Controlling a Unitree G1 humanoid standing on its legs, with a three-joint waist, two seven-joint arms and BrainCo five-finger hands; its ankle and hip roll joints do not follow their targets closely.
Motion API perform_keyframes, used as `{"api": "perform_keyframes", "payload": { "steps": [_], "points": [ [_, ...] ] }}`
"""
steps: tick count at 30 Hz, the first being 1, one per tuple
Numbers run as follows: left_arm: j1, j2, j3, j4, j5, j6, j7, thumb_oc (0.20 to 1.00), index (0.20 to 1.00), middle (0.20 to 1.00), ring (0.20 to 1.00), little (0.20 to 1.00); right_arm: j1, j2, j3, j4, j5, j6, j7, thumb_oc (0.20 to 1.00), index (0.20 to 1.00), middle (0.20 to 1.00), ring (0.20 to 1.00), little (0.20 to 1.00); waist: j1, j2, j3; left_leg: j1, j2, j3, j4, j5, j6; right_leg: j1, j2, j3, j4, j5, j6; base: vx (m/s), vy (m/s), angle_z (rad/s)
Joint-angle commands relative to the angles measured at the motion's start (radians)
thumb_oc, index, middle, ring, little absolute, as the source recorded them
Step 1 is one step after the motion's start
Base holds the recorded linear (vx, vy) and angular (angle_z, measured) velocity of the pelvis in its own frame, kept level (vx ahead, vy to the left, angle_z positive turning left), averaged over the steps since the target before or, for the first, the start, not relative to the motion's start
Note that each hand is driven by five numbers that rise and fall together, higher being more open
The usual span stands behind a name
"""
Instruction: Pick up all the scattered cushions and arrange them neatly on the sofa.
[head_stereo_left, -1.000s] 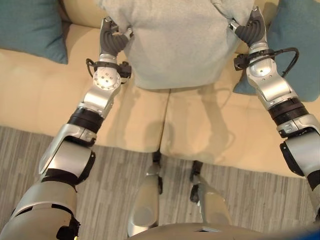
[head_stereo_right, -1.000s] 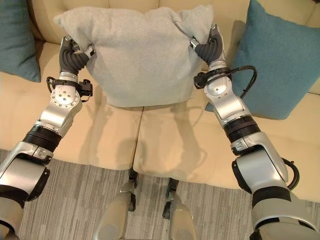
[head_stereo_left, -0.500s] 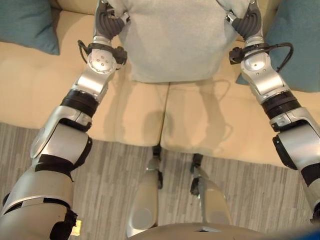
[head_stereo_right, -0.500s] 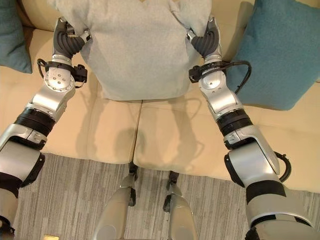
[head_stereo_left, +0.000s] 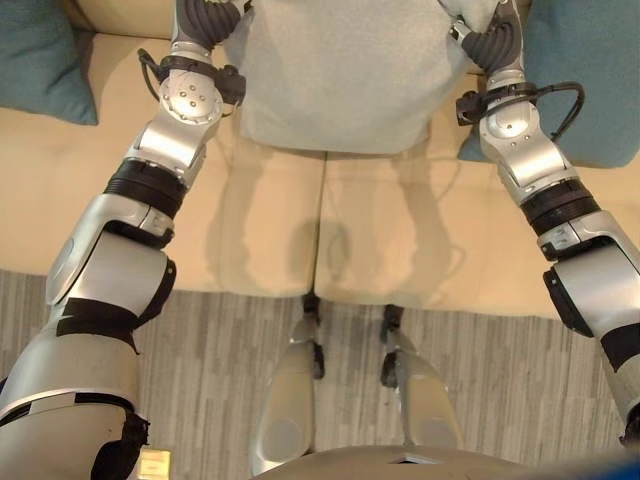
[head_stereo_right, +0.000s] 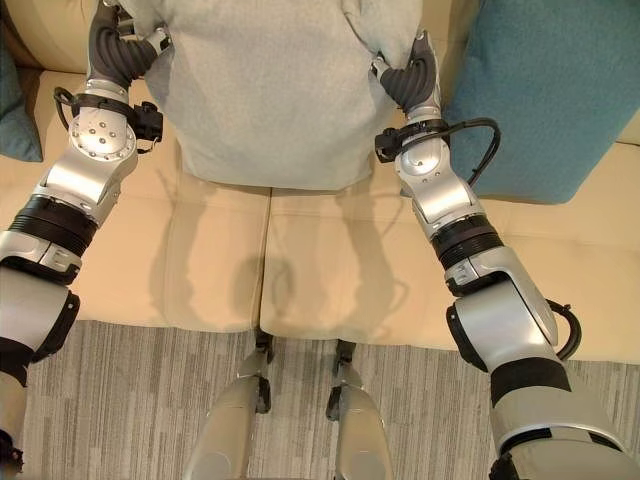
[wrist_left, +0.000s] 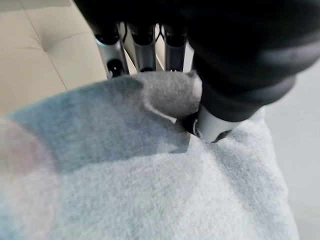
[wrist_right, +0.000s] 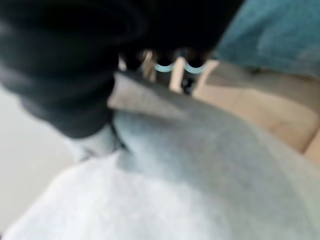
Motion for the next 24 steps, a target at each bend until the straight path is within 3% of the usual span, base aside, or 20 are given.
{"api": "perform_keyframes", "payload": {
  "steps": [1,9,10,11,12,14,15,16,17,21,24],
  "points": [
    [-0.156,-0.008,0.006,0.031,-0.016,-0.064,0.001,0.200,0.200,0.200,0.200,0.200,-0.059,0.034,0.032,-0.012,-0.008,-0.043,0.008,0.200,0.200,0.200,0.200,0.200,0.001,-0.010,-0.022,0.000,-0.050,0.037,0.143,-0.198,-0.042,-0.041,-0.060,0.034,0.029,0.077,0.111,0.00,0.000,0.00],
    [-0.096,-0.006,0.040,0.063,-0.010,-0.050,-0.002,0.200,0.200,0.200,0.200,0.200,-0.041,0.025,0.021,-0.005,-0.017,-0.034,0.008,0.200,0.200,0.200,0.200,0.200,0.001,-0.020,-0.001,-0.020,-0.047,0.033,0.153,-0.199,-0.039,-0.052,-0.060,0.033,0.033,0.081,0.111,0.00,0.000,0.00],
    [-0.076,-0.002,0.050,0.061,-0.007,-0.045,-0.003,0.235,0.235,0.235,0.235,0.235,-0.031,0.021,0.017,-0.007,-0.024,-0.031,0.008,0.200,0.200,0.200,0.200,0.200,0.004,-0.022,0.003,-0.021,-0.047,0.031,0.153,-0.199,-0.039,-0.052,-0.061,0.031,0.033,0.081,0.111,0.00,0.000,0.00],
    [-0.068,0.002,0.056,0.061,-0.003,-0.043,-0.001,0.379,0.379,0.379,0.379,0.379,-0.028,0.019,0.017,-0.003,-0.031,-0.025,0.010,0.200,0.200,0.200,0.200,0.200,0.006,-0.023,0.004,-0.023,-0.047,0.030,0.153,-0.198,-0.039,-0.051,-0.061,0.028,0.033,0.081,0.111,0.00,0.000,0.00],
    [-0.067,0.002,0.056,0.061,-0.003,-0.043,0.000,0.420,0.420,0.420,0.420,0.420,-0.028,0.019,0.018,-0.003,-0.031,-0.025,0.010,0.200,0.200,0.200,0.200,0.200,0.006,-0.023,0.004,-0.023,-0.047,0.030,0.153,-0.198,-0.039,-0.051,-0.061,0.028,0.033,0.081,0.111,0.00,0.000,0.00],
    [-0.055,0.009,0.065,0.082,0.001,-0.035,0.001,0.718,0.718,0.718,0.718,0.718,-0.032,0.010,0.022,0.008,-0.047,-0.016,0.009,0.200,0.200,0.200,0.200,0.200,0.010,-0.026,0.011,-0.028,-0.048,0.027,0.153,-0.195,-0.038,-0.053,-0.060,0.026,0.033,0.079,0.110,0.00,0.000,0.00],
    [-0.059,0.011,0.066,0.097,0.006,-0.030,0.001,1.000,1.000,1.000,1.000,1.000,-0.036,0.007,0.025,0.018,-0.056,-0.012,0.006,0.200,0.200,0.200,0.200,0.200,0.012,-0.027,0.013,-0.030,-0.048,0.026,0.153,-0.194,-0.038,-0.054,-0.061,0.024,0.032,0.080,0.111,0.00,0.000,0.00],
    [-0.071,0.018,0.057,0.125,0.020,-0.023,0.004,1.000,1.000,1.000,1.000,1.000,-0.049,0.002,0.034,0.040,-0.085,-0.003,-0.008,0.401,0.401,0.401,0.401,0.401,0.015,-0.029,0.017,-0.030,-0.048,0.024,0.150,-0.192,-0.038,-0.056,-0.061,0.022,0.033,0.083,0.111,0.00,0.000,0.00],
    [-0.091,0.029,0.052,0.136,0.043,-0.018,0.021,1.000,1.000,1.000,1.000,1.000,-0.078,-0.011,0.046,0.061,-0.140,0.016,-0.037,1.000,1.000,1.000,1.000,1.000,0.017,-0.031,0.021,-0.038,-0.050,0.023,0.152,-0.189,-0.039,-0.060,-0.061,0.019,0.033,0.088,0.114,0.01,0.012,0.05],
    [-0.150,0.057,0.027,0.121,0.286,0.065,0.166,1.000,1.000,1.000,1.000,1.000,-0.163,-0.073,0.074,0.146,-0.362,0.115,-0.153,1.000,1.000,1.000,1.000,1.000,0.028,-0.036,0.019,-0.051,-0.049,0.010,0.151,-0.187,-0.041,-0.059,-0.056,0.005,0.024,0.081,0.115,0.01,-0.007,0.09],
    [-0.165,0.051,0.035,0.116,0.326,0.089,0.208,1.000,1.000,1.000,1.000,1.000,-0.199,-0.105,0.097,0.207,-0.395,0.154,-0.171,1.000,1.000,1.000,1.000,1.000,0.035,-0.040,0.005,-0.046,-0.046,0.001,0.144,-0.189,-0.041,-0.050,-0.054,-0.002,0.019,0.074,0.114,0.03,-0.027,0.12]
  ]
}}
